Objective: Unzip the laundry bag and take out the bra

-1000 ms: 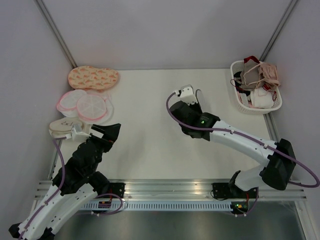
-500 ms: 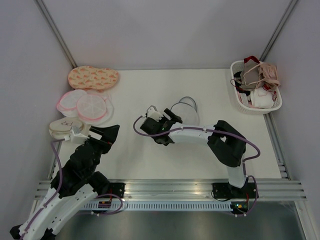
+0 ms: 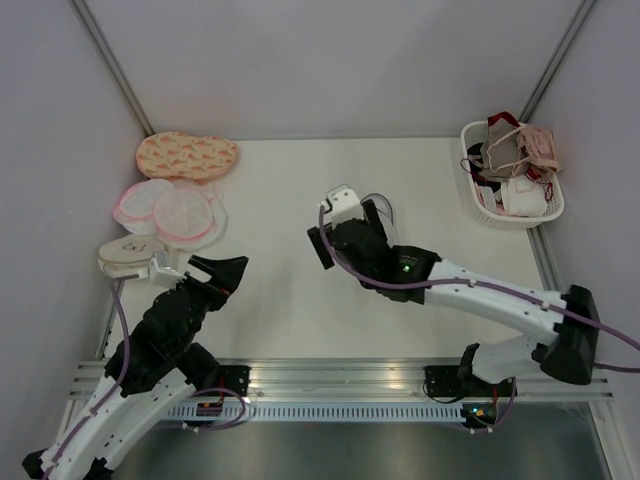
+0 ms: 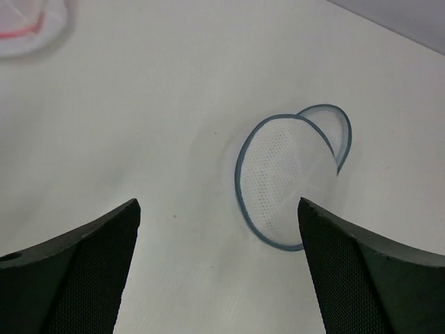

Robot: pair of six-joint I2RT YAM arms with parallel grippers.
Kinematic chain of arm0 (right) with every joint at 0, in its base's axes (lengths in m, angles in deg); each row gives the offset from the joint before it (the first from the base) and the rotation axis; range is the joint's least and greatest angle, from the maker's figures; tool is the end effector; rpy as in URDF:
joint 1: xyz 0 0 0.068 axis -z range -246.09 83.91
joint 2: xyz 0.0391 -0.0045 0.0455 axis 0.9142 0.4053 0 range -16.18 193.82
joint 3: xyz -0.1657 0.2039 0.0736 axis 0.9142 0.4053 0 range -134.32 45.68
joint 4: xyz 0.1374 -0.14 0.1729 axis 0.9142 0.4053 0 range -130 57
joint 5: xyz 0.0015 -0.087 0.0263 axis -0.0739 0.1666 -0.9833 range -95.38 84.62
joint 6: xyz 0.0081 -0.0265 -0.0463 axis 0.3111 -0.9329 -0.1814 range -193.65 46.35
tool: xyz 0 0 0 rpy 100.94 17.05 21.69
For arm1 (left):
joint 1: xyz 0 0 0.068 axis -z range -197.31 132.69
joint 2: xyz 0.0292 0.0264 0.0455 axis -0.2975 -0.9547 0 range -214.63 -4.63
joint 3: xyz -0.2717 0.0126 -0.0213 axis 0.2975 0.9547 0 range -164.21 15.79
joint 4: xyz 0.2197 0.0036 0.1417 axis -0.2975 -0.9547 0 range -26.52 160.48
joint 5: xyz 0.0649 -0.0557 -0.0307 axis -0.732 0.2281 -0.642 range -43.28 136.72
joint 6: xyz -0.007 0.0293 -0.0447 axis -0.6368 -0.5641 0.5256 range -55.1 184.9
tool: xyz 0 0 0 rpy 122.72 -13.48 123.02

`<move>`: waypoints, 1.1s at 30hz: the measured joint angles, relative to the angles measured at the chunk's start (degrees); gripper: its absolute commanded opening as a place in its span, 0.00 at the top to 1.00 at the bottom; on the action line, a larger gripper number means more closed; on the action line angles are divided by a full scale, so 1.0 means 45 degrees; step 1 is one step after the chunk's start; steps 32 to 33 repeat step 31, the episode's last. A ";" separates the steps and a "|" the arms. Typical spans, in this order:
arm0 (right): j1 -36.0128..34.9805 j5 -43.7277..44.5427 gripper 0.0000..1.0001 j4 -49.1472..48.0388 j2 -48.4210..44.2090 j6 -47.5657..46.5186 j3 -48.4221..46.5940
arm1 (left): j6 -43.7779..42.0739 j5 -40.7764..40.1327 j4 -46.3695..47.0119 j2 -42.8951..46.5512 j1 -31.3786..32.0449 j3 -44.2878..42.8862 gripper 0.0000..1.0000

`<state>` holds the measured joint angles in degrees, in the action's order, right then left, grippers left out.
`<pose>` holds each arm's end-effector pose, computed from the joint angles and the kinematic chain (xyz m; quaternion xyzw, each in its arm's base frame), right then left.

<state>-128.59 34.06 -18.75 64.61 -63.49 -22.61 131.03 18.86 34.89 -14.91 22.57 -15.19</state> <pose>0.1652 0.2684 0.3233 -0.2234 0.8153 0.0232 0.5338 0.0645 -0.0322 0.2763 -0.3176 0.7160 -0.3577 0.5084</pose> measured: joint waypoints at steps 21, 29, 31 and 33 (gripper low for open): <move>0.0024 -0.2195 0.02 0.3308 -1.2478 0.4828 0.3429 | -0.5110 0.7451 0.3580 -0.2948 0.0000 0.0325 0.00; 0.0019 -0.2370 0.02 0.3842 -1.2512 0.5134 0.3725 | -0.5425 0.8592 0.3677 -0.3385 0.0000 0.0272 0.00; 0.0019 -0.2492 0.02 0.3818 -1.2517 0.5129 0.3876 | -0.5484 0.8660 0.3657 -0.3395 0.0000 0.0223 0.00; 0.0019 -0.2492 0.02 0.3818 -1.2517 0.5129 0.3876 | -0.5484 0.8660 0.3657 -0.3395 0.0000 0.0223 0.00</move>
